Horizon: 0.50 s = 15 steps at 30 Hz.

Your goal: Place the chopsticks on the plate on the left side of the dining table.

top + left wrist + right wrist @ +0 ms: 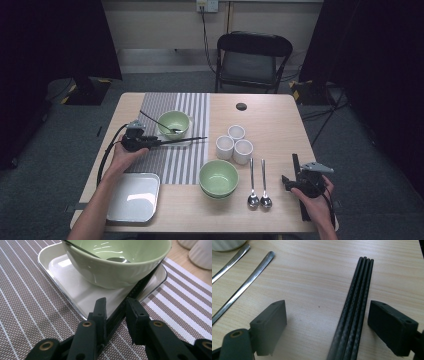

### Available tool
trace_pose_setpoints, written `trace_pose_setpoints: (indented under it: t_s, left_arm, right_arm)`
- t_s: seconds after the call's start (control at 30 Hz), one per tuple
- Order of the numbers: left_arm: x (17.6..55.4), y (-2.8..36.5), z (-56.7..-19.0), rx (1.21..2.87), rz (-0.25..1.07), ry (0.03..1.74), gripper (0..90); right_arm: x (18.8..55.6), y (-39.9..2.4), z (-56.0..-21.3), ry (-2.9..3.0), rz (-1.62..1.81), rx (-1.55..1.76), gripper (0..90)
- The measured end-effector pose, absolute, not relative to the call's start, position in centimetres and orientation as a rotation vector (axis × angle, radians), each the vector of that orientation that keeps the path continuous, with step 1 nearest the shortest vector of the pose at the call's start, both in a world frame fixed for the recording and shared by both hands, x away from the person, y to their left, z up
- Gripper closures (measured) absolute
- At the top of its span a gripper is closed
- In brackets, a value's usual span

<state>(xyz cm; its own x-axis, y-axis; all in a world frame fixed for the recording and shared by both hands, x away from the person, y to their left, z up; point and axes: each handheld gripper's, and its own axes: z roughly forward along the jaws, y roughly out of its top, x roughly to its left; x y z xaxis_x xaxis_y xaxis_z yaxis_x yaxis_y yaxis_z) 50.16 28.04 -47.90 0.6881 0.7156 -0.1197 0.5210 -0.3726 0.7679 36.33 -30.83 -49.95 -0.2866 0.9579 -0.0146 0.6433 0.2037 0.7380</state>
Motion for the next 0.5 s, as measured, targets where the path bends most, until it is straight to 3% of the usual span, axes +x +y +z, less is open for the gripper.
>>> trace_pose_setpoints:
  t_s: [0.5]
  left_arm:
    - [50.41,28.09,-47.91,2.036,0.319,0.969,68.7]
  right_arm:
    - [36.39,-30.76,-49.97,2.01,0.874,1.478,14.8]
